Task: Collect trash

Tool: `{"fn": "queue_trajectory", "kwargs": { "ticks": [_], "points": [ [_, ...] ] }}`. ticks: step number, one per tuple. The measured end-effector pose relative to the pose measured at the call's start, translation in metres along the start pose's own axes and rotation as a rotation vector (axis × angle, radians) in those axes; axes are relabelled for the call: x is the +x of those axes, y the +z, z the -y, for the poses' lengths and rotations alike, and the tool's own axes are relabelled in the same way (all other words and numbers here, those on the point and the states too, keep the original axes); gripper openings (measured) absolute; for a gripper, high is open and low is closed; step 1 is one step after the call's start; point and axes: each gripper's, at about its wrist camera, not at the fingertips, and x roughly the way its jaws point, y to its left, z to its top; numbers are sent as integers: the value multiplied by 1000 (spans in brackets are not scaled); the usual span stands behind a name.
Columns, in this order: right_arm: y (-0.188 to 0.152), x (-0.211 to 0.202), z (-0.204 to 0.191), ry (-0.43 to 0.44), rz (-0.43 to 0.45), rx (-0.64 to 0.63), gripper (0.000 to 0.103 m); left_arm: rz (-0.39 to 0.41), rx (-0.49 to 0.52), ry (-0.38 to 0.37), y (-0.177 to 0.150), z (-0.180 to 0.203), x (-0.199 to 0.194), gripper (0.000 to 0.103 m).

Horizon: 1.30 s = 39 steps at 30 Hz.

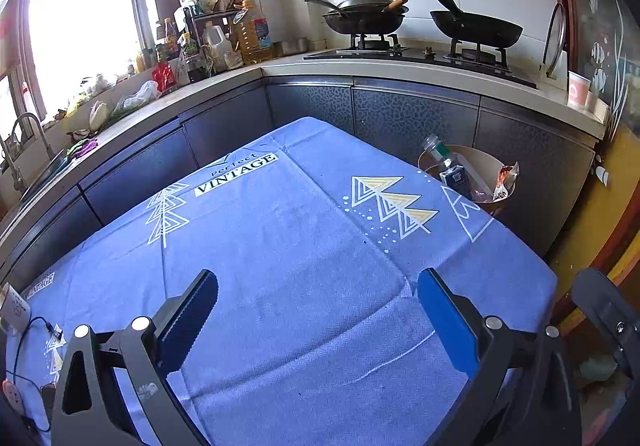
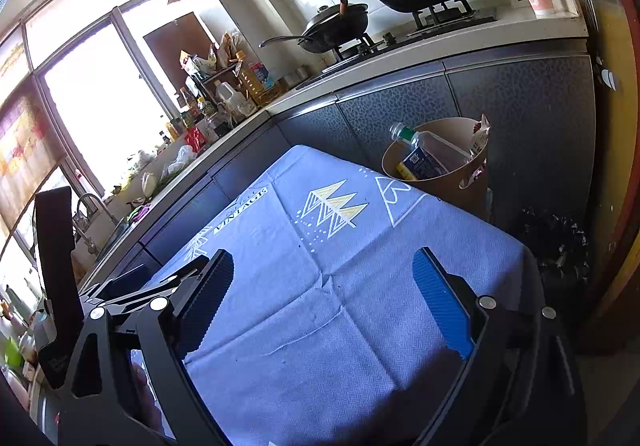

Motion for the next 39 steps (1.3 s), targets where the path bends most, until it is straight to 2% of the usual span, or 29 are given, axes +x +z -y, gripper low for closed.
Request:
{"fn": "queue_trajectory", "kwargs": {
  "ticks": [16,39],
  "points": [
    [2,-1,3,-2,7,15,88,-13,-13,-48,0,0,0,99],
    [4,-6,-2,2,26,-8,86,7,-15,-64,-1,-2,-4,99]
  ]
}}
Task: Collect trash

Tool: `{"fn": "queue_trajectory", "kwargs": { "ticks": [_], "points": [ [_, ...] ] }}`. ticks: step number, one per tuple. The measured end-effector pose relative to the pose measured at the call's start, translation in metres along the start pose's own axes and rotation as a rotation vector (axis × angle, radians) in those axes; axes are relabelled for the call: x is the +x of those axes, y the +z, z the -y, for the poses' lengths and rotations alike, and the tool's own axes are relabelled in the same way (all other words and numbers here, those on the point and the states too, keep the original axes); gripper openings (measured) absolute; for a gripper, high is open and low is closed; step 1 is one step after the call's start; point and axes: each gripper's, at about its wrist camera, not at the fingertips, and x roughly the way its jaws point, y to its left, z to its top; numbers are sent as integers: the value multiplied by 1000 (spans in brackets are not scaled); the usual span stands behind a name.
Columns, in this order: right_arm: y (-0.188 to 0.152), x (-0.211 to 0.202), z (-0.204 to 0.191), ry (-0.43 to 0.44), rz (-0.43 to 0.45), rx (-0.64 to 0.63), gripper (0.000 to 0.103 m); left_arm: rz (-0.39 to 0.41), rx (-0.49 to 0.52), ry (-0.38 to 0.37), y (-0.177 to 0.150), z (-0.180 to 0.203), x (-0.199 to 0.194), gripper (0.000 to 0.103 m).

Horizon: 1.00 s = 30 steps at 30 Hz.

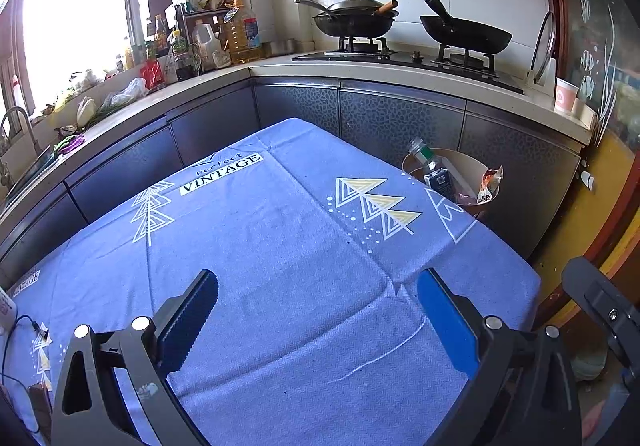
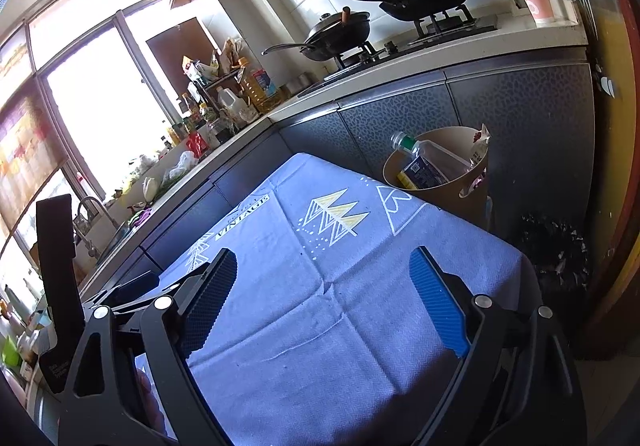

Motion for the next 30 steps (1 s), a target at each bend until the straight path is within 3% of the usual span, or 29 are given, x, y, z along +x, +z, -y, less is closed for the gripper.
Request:
{"fn": "queue_trajectory", "kwargs": {
  "ticks": [30],
  "points": [
    [-2,0,-4,0,4,-8,86,15,26,61,-1,-4,-2,99]
  ]
}}
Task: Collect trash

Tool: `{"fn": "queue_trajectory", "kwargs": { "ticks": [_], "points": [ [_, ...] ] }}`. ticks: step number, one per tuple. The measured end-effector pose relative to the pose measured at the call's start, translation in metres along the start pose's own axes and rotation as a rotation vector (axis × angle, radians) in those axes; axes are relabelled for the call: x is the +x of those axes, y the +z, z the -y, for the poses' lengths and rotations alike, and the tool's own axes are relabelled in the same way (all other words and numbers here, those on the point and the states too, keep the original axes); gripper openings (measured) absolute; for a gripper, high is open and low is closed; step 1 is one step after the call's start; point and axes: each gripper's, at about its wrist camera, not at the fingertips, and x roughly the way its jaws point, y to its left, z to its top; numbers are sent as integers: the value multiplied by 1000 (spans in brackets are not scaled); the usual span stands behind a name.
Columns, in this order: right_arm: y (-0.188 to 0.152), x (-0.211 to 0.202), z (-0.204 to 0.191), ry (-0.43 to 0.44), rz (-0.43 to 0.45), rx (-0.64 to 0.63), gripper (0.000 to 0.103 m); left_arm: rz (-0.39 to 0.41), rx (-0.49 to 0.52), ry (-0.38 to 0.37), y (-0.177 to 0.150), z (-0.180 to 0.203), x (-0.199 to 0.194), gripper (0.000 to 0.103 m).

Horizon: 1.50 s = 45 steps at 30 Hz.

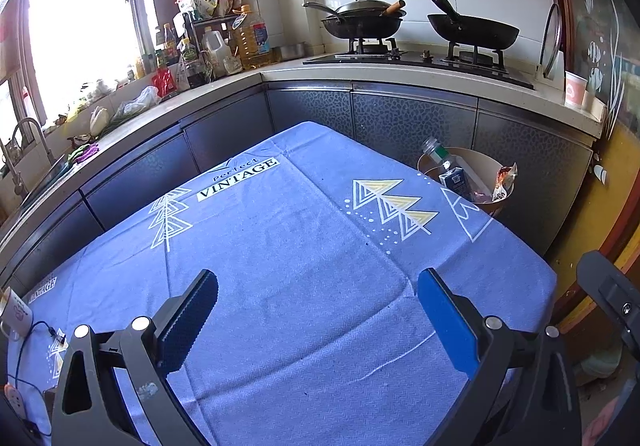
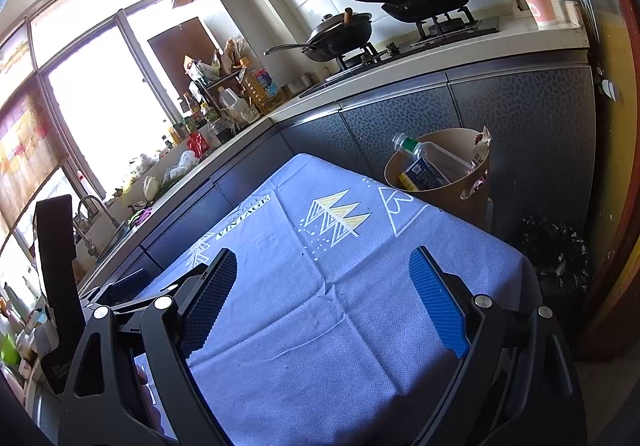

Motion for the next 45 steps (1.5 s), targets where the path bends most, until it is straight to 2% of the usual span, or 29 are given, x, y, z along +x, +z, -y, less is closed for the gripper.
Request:
{"fn": "queue_trajectory", "kwargs": {
  "ticks": [45],
  "points": [
    [-3,-1,3,-3,-6,9,84,20,-8,-3,-1,-5,-4,99]
  ]
}}
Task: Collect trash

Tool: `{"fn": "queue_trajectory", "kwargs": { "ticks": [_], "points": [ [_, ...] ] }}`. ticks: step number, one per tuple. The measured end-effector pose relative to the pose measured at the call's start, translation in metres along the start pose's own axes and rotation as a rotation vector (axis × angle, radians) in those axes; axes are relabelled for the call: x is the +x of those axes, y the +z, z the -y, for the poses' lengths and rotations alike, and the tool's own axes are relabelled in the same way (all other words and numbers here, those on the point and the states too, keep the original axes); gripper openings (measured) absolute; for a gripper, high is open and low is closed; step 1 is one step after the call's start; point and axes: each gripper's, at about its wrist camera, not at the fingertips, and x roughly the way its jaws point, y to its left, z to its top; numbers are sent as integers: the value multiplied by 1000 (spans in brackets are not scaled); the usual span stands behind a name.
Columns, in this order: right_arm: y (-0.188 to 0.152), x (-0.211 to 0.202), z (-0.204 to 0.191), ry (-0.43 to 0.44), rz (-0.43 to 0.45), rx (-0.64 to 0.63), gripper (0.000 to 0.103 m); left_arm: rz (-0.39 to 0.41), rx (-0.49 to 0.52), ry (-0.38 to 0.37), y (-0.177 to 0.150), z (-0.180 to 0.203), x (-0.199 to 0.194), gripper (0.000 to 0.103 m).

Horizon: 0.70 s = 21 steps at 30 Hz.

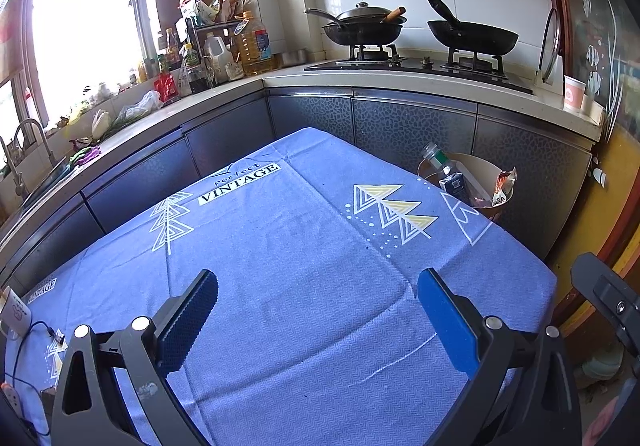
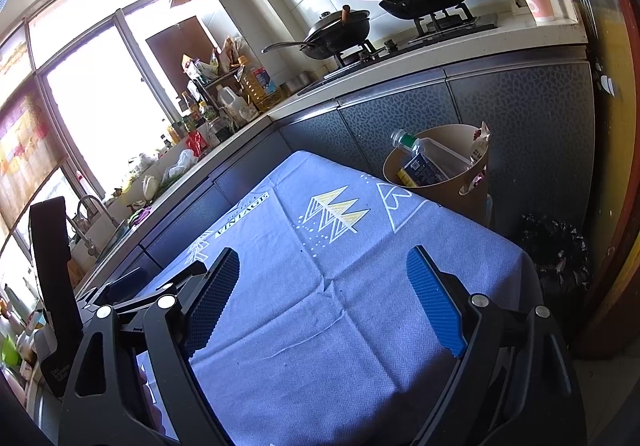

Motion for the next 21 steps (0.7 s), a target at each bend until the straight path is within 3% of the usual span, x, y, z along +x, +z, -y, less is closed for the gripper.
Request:
{"fn": "queue_trajectory", "kwargs": {
  "ticks": [21],
  "points": [
    [-1,-3,-2,-1,2,0,84,-3,-5,46,0,0,3,99]
  ]
}}
